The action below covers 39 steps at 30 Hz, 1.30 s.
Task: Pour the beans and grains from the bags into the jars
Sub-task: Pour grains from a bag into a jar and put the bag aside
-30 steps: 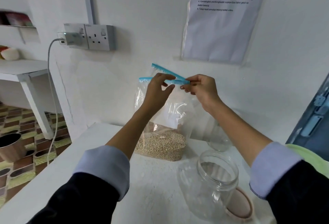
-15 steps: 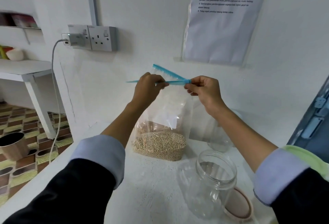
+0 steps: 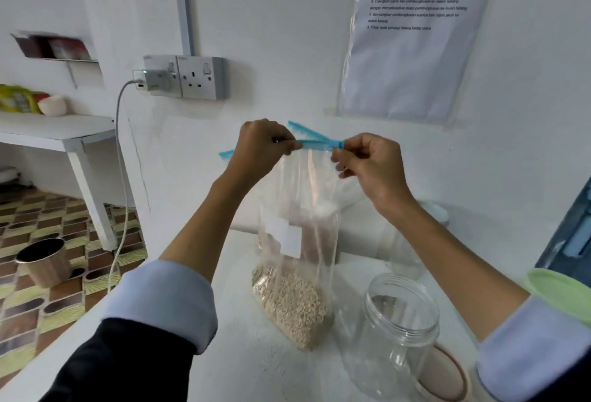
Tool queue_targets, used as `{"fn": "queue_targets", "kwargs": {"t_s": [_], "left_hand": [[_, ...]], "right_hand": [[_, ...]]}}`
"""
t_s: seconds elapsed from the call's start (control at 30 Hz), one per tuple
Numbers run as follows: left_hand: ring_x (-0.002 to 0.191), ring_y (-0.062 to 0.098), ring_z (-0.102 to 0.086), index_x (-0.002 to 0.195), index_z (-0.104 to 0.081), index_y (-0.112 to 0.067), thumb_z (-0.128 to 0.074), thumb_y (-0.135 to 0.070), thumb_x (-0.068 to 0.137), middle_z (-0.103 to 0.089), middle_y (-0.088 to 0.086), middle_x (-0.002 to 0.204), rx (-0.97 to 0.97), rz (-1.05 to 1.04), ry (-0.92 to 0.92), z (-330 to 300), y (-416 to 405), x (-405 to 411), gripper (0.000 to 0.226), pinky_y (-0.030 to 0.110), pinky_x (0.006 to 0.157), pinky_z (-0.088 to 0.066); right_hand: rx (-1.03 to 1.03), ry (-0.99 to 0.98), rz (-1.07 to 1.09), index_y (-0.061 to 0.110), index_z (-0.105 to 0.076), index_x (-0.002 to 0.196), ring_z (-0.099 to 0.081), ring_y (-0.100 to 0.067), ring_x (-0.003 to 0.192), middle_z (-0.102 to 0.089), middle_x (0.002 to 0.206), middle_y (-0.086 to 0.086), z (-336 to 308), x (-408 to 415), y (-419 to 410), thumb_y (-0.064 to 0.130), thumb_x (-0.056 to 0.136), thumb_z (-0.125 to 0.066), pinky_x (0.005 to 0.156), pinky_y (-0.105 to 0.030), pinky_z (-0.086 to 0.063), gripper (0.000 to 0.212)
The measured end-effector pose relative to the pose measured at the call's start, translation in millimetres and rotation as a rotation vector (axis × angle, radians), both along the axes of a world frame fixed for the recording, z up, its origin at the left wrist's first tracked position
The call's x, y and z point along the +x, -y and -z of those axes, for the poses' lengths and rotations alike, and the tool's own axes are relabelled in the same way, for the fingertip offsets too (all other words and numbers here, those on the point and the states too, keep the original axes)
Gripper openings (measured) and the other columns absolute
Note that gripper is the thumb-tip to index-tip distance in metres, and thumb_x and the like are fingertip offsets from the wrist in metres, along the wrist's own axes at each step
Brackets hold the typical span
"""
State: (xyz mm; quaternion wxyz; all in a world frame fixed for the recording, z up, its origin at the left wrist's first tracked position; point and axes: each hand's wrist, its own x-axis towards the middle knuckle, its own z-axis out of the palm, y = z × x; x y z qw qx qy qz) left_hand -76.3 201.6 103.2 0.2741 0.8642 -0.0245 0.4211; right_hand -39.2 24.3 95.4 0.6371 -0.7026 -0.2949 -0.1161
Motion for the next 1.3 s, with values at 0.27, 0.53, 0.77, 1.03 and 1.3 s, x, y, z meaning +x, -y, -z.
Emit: {"fn": "queue_targets", "kwargs": {"t_s": [0.27,0.53,0.77,1.03,1.3], "left_hand": [[0.081,0.004,-0.045,0.111,-0.068,-0.017,-0.066,-0.020,0.086,-0.063,-0.011,0.097,0.082,0.334,-0.129,13.9,31.4,-0.4,0.026,0.004,0.067,-0.034],[0.067,0.007,-0.045,0.089,-0.072,-0.019,-0.073,-0.016,0.079,-0.059,-0.014,0.070,-0.107,0.324,-0.110,13.5,31.2,-2.0,0.010,0.008,0.060,-0.035],[0.072,0.007,-0.044,0.098,-0.074,-0.008,-0.070,-0.015,0.082,-0.056,-0.013,0.074,-0.087,0.122,-0.058,24.9,3.1,3.6,0.018,0.008,0.061,-0.035],[0.091,0.013,-0.041,0.099,-0.074,-0.005,-0.070,-0.020,0.082,-0.072,0.008,0.100,0.061,-0.072,0.044,56.0,-32.4,16.0,0.023,0.009,0.067,-0.030],[0.092,0.020,-0.046,0.096,-0.074,-0.005,-0.070,-0.019,0.083,-0.070,0.010,0.099,-0.050,-0.168,-0.015,72.9,-63.1,17.7,0.020,0.022,0.072,-0.030]], "right_hand": [[-0.175,0.206,0.133,0.013,-0.059,0.075,-0.056,-0.003,0.060,-0.058,0.065,0.009,19.1,-2.0,-2.1,0.005,0.082,-0.070,0.062,-0.010,-0.047,0.015],[-0.120,0.172,0.065,0.016,-0.062,0.076,-0.060,0.000,0.059,-0.062,0.068,0.010,23.2,-3.7,-0.6,0.012,0.084,-0.069,0.064,-0.010,-0.051,0.012],[-0.065,0.051,0.044,0.016,-0.060,0.075,-0.061,-0.001,0.055,-0.065,0.071,0.002,24.6,4.7,10.5,0.004,0.083,-0.069,0.061,-0.014,-0.053,0.017],[0.011,-0.090,-0.001,0.014,-0.060,0.068,-0.062,-0.009,0.058,-0.067,0.057,0.007,31.8,16.9,35.9,-0.005,0.080,-0.067,0.059,-0.016,-0.050,0.023],[0.020,-0.141,0.020,0.008,-0.060,0.068,-0.061,-0.002,0.051,-0.066,0.053,0.008,39.8,27.2,52.5,-0.007,0.079,-0.066,0.057,-0.014,-0.051,0.020]]}}
